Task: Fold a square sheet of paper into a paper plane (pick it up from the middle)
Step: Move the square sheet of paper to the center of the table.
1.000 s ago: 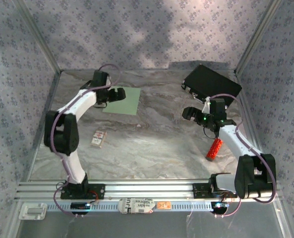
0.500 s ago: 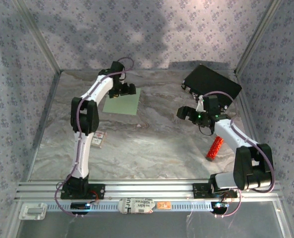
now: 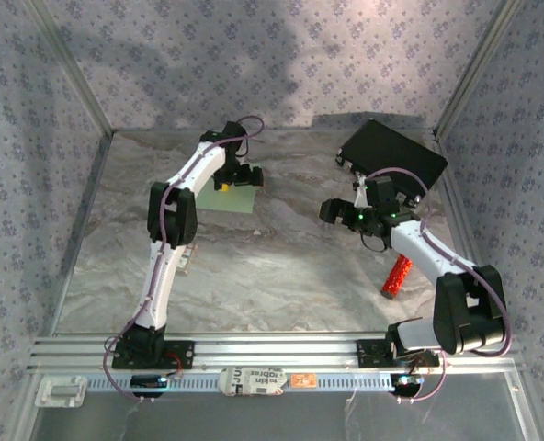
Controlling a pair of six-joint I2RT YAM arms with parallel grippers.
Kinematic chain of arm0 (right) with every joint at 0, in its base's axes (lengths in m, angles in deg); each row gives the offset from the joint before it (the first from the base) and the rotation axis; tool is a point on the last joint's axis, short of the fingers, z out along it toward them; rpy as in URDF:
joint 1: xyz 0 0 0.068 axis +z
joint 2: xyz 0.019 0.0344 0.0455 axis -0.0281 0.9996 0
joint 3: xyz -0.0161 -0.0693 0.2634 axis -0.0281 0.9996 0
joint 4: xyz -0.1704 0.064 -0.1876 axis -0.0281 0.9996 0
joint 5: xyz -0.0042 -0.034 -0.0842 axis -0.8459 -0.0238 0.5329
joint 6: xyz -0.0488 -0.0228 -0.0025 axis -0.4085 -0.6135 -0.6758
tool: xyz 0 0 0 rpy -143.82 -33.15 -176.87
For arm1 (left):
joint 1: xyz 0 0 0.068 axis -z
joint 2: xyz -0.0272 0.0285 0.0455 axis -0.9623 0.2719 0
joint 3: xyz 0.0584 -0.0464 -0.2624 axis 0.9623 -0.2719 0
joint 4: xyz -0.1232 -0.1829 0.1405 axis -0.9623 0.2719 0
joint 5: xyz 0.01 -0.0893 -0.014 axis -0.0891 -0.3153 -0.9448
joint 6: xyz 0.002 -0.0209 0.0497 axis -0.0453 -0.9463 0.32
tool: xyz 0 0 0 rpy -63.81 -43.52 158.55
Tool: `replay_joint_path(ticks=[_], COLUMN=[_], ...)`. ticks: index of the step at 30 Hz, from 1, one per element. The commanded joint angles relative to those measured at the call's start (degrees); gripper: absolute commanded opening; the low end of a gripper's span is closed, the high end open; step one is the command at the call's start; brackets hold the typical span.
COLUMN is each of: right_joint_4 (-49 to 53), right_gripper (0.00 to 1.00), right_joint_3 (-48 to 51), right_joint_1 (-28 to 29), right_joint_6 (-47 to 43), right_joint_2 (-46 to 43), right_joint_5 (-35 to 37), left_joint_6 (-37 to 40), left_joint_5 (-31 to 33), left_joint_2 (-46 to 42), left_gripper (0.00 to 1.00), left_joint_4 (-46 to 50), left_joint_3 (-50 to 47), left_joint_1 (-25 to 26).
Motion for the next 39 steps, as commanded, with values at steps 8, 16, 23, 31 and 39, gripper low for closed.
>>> replay_joint_path(ticks=[8,16,23,31,39], right_joint_4=[5.9,14.6,18.1,14.4,12.0], right_gripper=[0.99,0.99,0.99,0.99,0.99], right_joint_3=[3.9,8.5,9.2,11.2,11.2], right_joint_1=[3.3,3.2,1.4,-1.3,0.3], right_joint_6=[3.9,2.6,3.6,5.6,5.7], right_joint_2=[-13.0,-27.6,-32.3,-32.7,-29.5], right_joint_5=[8.1,13.4,10.7,5.7,4.3], left_joint_6=[-9.0,-22.9,-32.8,-28.8,-19.4], left_joint_5=[-1.0,1.2,4.3,13.2,22.3], left_joint_2=[-7.0,-24.7,-34.1,-41.5,-47.3], left_gripper=[0.97,0.97,0.97,1.0,1.0], left_joint_4=[-1.2,-19.6,-29.2,-27.0,-25.9], left_joint_3=[-13.0,-44.9,-59.9,-61.0,-61.5], left_joint_1=[6.5,15.4,22.2,25.0,24.2])
